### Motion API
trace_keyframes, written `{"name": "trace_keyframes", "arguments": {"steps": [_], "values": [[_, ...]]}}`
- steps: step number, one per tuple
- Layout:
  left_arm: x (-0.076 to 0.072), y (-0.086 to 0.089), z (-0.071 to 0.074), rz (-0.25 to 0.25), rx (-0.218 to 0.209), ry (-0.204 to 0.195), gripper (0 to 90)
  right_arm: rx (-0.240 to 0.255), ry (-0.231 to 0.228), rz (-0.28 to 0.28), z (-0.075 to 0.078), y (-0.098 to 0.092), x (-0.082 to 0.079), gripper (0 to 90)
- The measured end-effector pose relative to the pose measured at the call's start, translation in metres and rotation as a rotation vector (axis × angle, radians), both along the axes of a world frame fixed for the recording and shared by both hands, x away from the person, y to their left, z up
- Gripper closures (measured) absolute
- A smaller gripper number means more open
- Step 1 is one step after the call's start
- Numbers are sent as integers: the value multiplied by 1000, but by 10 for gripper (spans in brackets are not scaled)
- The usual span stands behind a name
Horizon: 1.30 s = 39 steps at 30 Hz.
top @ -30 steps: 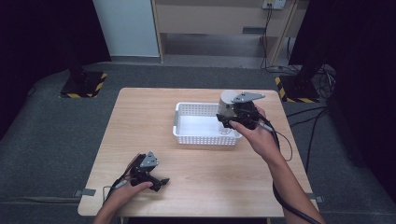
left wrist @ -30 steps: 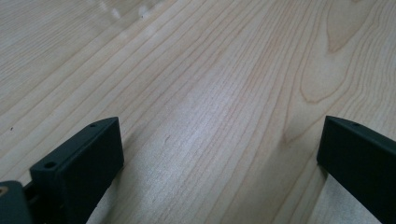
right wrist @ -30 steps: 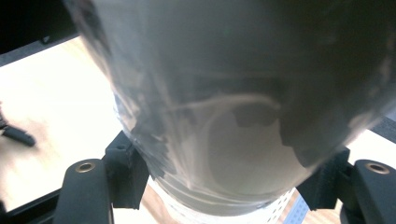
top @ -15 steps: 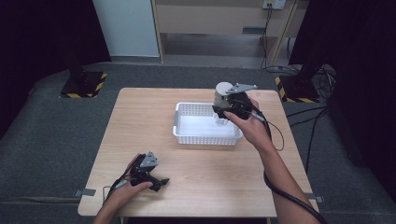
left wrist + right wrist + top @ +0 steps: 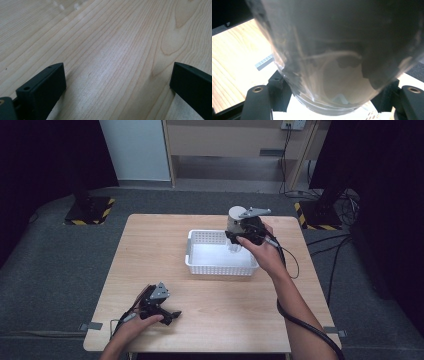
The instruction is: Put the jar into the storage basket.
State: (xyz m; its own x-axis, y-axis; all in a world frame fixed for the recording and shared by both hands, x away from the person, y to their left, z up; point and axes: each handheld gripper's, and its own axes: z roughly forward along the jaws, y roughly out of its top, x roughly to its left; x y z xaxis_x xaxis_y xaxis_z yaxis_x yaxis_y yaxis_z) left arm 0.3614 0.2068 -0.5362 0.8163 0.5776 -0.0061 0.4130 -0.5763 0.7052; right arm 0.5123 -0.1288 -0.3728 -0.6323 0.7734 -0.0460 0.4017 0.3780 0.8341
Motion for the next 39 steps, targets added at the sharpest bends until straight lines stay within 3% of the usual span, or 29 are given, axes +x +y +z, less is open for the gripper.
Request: {"name": "trace_keyframes", "arguments": {"steps": [21,39], "values": [[0,0,0,-2,1,1,0,-2,25,-34,-26,3,15,308],[0,0,0,-4,3,1,0,-8,53,-23,-54,15,12,308]]}}
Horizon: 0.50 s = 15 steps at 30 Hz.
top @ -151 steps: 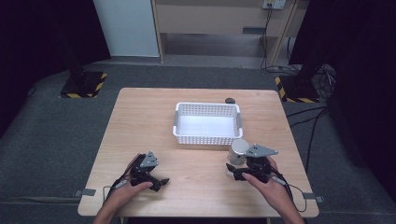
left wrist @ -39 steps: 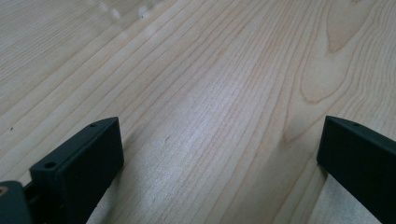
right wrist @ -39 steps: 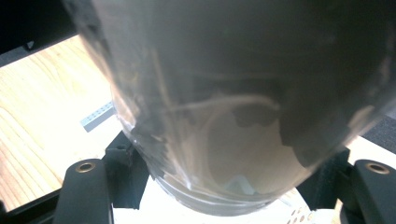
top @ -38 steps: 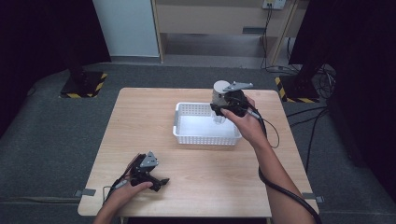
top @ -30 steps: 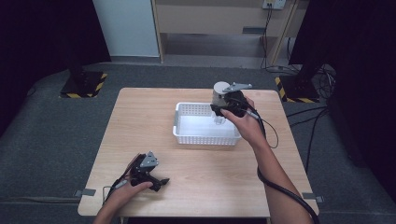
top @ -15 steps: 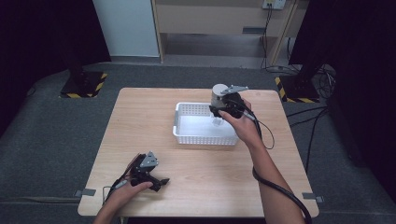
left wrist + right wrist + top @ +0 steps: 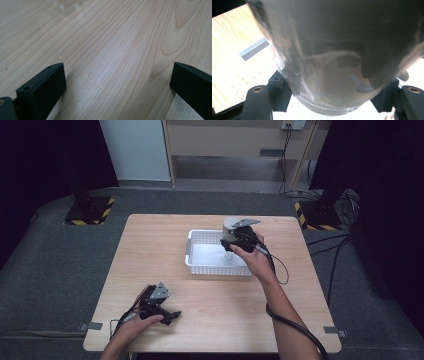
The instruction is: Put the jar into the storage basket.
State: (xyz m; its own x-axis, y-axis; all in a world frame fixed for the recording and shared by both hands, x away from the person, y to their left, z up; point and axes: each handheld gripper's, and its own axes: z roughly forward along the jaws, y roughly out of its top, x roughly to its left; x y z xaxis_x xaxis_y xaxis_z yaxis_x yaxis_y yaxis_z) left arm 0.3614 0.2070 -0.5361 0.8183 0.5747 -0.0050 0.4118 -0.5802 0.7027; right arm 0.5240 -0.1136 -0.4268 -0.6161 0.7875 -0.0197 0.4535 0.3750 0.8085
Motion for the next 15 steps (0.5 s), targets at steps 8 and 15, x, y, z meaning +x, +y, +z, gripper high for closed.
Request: {"name": "trace_keyframes", "arguments": {"steps": [8,15], "values": [[0,0,0,1,-2,0,0,2,3,-7,-9,2,-3,308],[0,0,0,0,1,0,0,-2,8,-12,-16,0,-4,309]]}}
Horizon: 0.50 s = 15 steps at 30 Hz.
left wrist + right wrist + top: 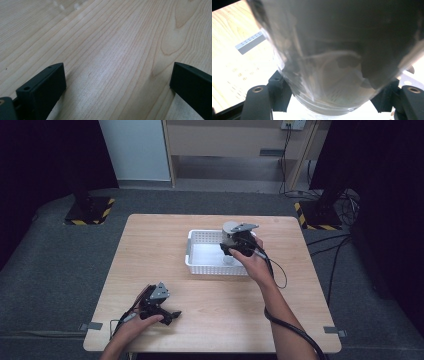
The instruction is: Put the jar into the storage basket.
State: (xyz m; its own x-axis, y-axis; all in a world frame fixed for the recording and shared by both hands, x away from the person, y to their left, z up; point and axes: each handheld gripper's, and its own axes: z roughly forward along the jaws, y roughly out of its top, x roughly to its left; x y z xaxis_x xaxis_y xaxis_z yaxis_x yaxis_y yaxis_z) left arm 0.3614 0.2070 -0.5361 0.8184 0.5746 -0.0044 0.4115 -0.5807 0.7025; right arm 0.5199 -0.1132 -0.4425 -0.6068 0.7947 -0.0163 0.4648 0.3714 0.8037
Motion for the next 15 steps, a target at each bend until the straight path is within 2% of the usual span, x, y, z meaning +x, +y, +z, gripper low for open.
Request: {"name": "trace_keyframes", "arguments": {"steps": [15], "values": [[0,0,0,1,-1,0,0,5,12,-3,-10,-1,-2,308]]}}
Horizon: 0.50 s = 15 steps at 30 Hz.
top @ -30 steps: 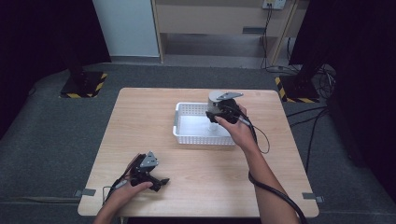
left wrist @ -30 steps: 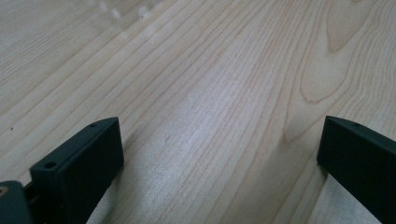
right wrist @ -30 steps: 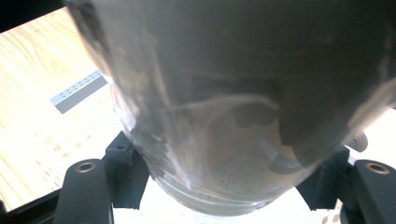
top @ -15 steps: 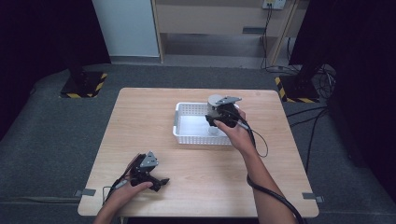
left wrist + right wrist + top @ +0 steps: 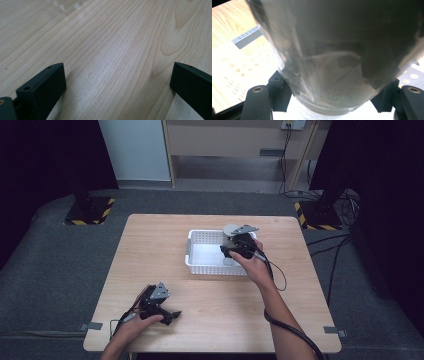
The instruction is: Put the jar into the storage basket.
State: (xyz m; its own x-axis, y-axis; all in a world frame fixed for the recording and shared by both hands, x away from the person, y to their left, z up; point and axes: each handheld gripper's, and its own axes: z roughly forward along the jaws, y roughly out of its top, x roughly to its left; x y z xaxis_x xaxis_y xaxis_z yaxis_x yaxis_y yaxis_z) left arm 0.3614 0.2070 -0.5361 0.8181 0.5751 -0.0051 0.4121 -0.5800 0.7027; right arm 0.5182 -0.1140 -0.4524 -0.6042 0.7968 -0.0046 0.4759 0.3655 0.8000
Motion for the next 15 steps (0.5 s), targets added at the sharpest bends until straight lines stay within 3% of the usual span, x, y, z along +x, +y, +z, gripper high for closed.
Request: {"name": "trace_keyframes", "arguments": {"steps": [15], "values": [[0,0,0,1,0,0,0,4,2,-5,-4,0,-1,308]]}}
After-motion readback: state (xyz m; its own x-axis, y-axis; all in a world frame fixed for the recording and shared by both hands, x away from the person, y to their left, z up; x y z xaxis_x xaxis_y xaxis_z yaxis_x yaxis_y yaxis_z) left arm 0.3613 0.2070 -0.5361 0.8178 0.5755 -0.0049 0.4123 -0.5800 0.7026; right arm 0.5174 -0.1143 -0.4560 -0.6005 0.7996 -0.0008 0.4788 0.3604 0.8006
